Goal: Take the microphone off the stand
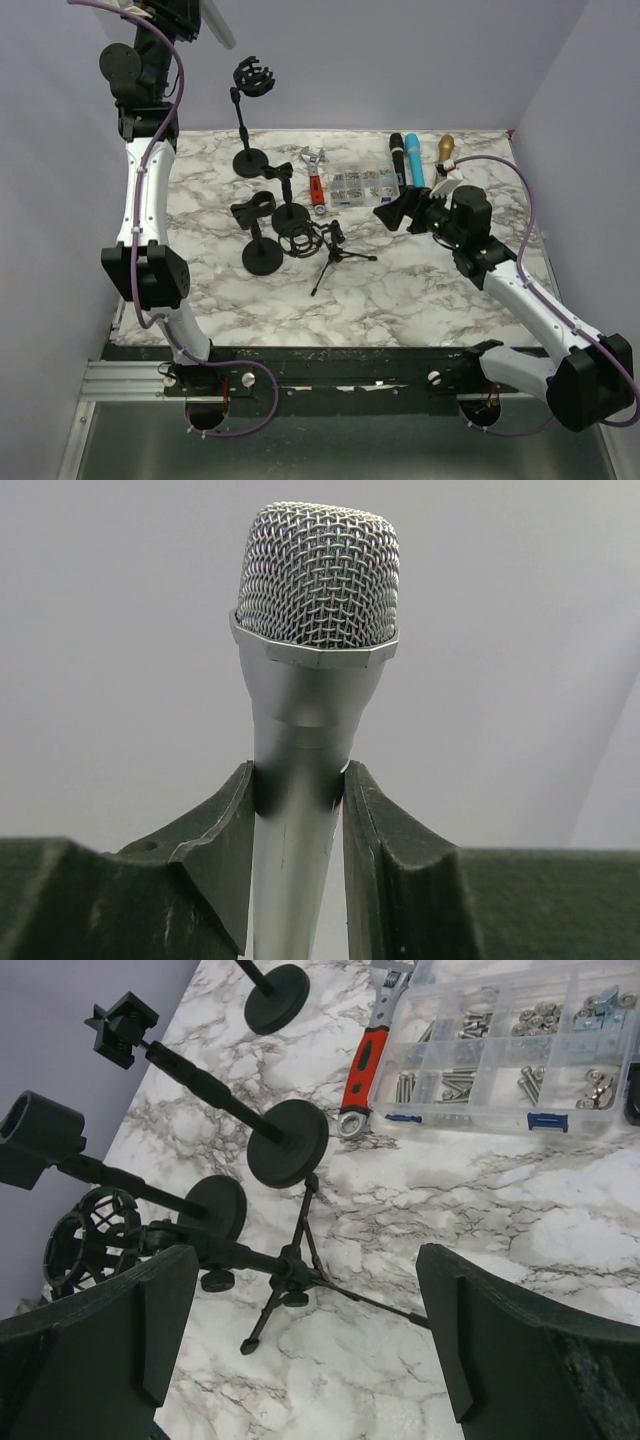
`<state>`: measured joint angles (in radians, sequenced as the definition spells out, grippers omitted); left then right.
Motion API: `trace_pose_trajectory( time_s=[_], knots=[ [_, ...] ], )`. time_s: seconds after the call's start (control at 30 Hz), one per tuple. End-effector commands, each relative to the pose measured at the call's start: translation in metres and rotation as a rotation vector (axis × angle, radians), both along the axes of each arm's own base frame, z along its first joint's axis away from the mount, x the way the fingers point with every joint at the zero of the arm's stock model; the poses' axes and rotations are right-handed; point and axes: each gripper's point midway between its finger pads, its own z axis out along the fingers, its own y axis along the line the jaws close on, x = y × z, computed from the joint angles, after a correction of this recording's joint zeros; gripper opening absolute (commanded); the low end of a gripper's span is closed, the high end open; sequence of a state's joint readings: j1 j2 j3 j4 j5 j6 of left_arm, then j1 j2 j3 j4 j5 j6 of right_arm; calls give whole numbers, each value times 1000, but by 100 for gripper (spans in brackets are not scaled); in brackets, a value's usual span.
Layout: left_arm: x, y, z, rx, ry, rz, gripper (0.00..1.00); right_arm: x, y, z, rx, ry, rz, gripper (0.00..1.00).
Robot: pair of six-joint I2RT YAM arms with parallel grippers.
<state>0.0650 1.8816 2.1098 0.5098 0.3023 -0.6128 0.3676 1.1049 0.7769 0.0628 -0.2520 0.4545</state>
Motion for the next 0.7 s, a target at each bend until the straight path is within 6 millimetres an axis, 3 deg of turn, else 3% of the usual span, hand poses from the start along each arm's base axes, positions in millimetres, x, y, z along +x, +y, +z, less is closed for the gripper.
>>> trace_pose_trajectory(
  time_s=[0.0,0.37,0.57,0.67],
  knots=[
    [-29,-5,-20,-55,166,-38,0,-8,7,-1,65,20,23,100],
    [-138,-57,-132,-211,412,-392,0,-28,38,28,304,82,169,100],
    [-190,-88,-175,-180,493,-537,0,-55,64,61,636,120,352,100],
    [-210,-109,-185,-138,502,-625,0,-59,82,71,692,137,412,100]
  ],
)
